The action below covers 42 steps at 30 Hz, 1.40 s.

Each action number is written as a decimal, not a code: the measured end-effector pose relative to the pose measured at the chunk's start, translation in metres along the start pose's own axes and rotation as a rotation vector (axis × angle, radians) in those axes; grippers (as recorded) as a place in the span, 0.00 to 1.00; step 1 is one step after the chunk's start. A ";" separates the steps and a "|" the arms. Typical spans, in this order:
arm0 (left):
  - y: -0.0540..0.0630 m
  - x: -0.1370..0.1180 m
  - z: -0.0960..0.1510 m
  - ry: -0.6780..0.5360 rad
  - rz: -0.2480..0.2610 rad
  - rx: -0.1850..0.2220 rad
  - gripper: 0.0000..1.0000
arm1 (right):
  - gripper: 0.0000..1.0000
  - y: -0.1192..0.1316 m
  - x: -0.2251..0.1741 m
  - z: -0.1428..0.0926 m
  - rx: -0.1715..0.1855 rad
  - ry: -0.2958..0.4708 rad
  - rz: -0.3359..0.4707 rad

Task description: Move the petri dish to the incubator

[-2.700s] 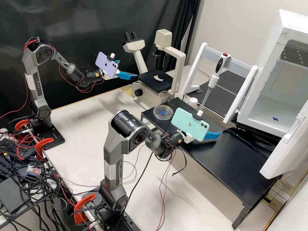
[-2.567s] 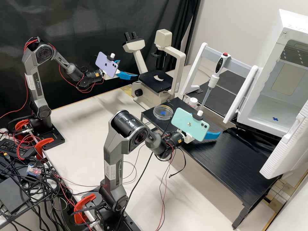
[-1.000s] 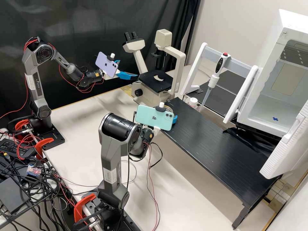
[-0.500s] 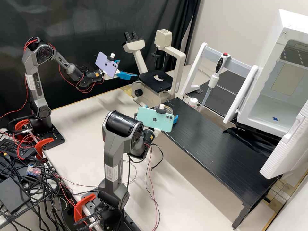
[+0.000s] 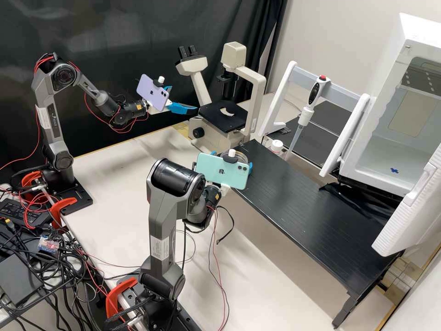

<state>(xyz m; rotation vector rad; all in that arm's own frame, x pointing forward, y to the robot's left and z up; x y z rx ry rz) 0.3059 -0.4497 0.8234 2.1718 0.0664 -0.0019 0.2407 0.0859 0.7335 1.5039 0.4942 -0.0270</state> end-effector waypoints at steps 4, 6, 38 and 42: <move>0.000 0.000 0.000 0.000 0.000 0.000 1.00 | 0.00 0.000 0.000 0.000 0.000 0.000 0.000; 0.000 0.000 0.000 0.000 0.000 0.000 1.00 | 0.00 0.000 0.000 0.000 0.000 0.000 0.000; 0.000 0.000 0.000 0.000 0.000 0.000 1.00 | 0.00 0.061 -0.043 0.040 -0.008 -0.125 0.187; 0.000 0.000 0.000 0.000 0.000 0.000 1.00 | 0.00 0.093 -0.058 0.066 0.009 -0.195 0.290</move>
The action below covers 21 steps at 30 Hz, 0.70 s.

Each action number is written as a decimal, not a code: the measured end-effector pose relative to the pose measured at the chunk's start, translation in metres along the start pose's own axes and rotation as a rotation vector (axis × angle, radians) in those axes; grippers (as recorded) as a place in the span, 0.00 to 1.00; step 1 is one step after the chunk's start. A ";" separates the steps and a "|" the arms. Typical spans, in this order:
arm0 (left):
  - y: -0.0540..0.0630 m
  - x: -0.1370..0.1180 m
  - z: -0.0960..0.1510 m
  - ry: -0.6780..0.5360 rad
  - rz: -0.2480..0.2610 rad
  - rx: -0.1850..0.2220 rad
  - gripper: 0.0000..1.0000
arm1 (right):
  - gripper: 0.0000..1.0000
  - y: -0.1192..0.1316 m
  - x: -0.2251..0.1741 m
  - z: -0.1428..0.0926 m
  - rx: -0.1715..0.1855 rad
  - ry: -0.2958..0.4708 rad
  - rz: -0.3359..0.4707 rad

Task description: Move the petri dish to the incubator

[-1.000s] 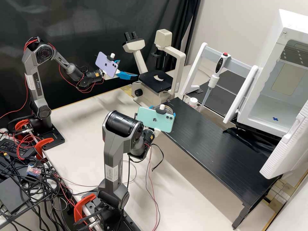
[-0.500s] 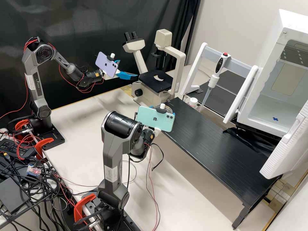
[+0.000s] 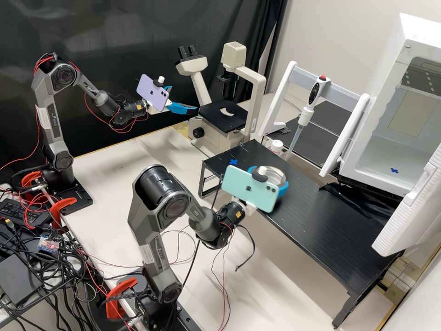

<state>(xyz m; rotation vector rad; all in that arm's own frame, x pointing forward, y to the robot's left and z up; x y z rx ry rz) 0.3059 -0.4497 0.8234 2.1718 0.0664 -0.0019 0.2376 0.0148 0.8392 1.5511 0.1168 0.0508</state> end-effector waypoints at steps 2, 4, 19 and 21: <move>0.000 0.000 0.000 0.000 0.000 0.000 1.00 | 0.00 0.016 0.002 0.009 0.007 -0.028 0.054; 0.000 0.000 0.000 0.000 0.000 0.000 1.00 | 0.00 0.031 0.008 0.015 0.015 -0.044 0.104; 0.000 0.000 0.000 0.000 0.000 0.000 1.00 | 0.00 0.132 0.102 0.033 0.033 -0.121 0.255; 0.000 0.000 0.000 0.000 0.000 0.000 1.00 | 0.00 0.138 0.113 0.035 0.051 -0.144 0.262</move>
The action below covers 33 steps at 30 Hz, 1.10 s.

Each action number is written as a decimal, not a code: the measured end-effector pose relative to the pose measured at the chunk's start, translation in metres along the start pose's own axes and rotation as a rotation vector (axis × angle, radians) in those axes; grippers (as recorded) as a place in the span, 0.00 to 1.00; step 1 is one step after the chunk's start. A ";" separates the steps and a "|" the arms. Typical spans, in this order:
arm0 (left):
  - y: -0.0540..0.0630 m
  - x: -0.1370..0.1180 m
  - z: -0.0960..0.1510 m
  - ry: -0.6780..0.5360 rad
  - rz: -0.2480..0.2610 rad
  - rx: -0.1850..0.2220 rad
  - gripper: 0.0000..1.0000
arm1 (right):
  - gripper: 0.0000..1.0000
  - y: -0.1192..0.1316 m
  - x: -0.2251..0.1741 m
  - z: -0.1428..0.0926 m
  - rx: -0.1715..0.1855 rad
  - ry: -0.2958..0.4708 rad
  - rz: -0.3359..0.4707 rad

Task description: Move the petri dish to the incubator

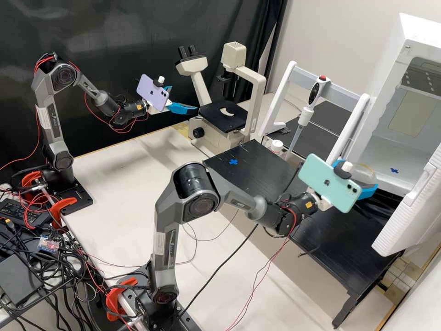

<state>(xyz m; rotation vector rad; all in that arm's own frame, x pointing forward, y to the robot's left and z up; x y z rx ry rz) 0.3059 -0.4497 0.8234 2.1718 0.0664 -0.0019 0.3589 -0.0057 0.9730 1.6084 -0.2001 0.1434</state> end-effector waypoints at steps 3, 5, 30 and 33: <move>0.000 0.000 0.000 0.000 0.000 0.000 1.00 | 0.00 0.007 0.026 -0.003 0.024 -0.030 -0.006; 0.000 0.000 0.000 0.000 0.000 0.000 1.00 | 0.00 0.010 0.040 -0.004 0.029 -0.036 -0.002; 0.000 0.000 0.000 0.000 0.000 0.000 1.00 | 0.00 -0.019 0.178 -0.013 -0.056 -0.168 -0.078; 0.000 0.000 0.000 0.000 0.000 0.000 1.00 | 0.00 -0.023 0.181 -0.010 -0.054 -0.189 -0.082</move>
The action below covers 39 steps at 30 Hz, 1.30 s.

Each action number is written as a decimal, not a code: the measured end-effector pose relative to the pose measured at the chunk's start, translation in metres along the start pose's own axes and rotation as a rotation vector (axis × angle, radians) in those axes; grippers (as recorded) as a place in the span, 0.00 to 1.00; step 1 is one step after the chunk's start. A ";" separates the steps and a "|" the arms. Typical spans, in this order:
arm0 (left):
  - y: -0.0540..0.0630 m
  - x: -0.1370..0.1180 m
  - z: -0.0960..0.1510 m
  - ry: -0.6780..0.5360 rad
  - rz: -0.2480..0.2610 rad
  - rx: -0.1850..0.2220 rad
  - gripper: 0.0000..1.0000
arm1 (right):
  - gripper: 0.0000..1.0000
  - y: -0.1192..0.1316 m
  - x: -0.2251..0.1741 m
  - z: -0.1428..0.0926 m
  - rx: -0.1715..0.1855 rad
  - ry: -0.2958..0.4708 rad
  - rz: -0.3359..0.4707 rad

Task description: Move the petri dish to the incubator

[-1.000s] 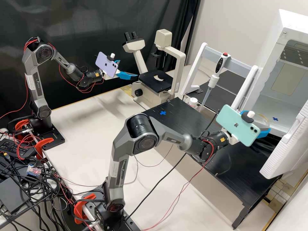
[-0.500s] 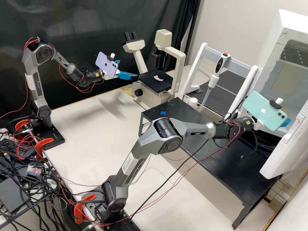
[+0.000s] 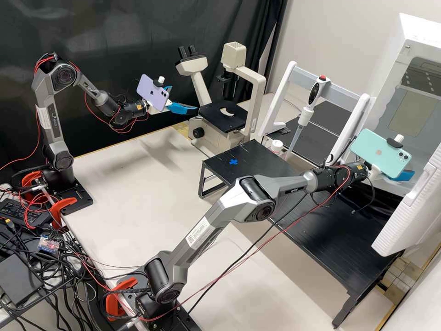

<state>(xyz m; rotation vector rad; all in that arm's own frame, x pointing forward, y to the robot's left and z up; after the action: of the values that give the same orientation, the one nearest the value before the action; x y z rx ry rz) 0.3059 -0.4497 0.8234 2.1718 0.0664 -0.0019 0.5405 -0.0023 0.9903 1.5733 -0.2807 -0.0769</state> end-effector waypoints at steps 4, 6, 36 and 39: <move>0.000 0.000 0.000 0.000 0.000 0.000 1.00 | 0.00 -0.005 0.004 0.005 0.017 -0.010 -0.005; 0.000 0.000 0.000 0.000 0.000 0.000 1.00 | 0.00 -0.007 0.006 0.007 0.017 -0.013 -0.008; 0.000 0.000 0.000 0.000 0.000 0.000 1.00 | 1.00 0.007 -0.051 0.027 0.038 0.037 0.025; 0.000 0.000 0.000 0.000 0.000 0.000 1.00 | 1.00 0.015 -0.070 0.033 0.060 0.054 0.065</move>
<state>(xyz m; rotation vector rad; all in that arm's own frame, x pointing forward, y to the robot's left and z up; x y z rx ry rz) 0.3059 -0.4497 0.8234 2.1718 0.0664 -0.0019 0.4639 -0.0192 0.9955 1.6217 -0.2937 0.0244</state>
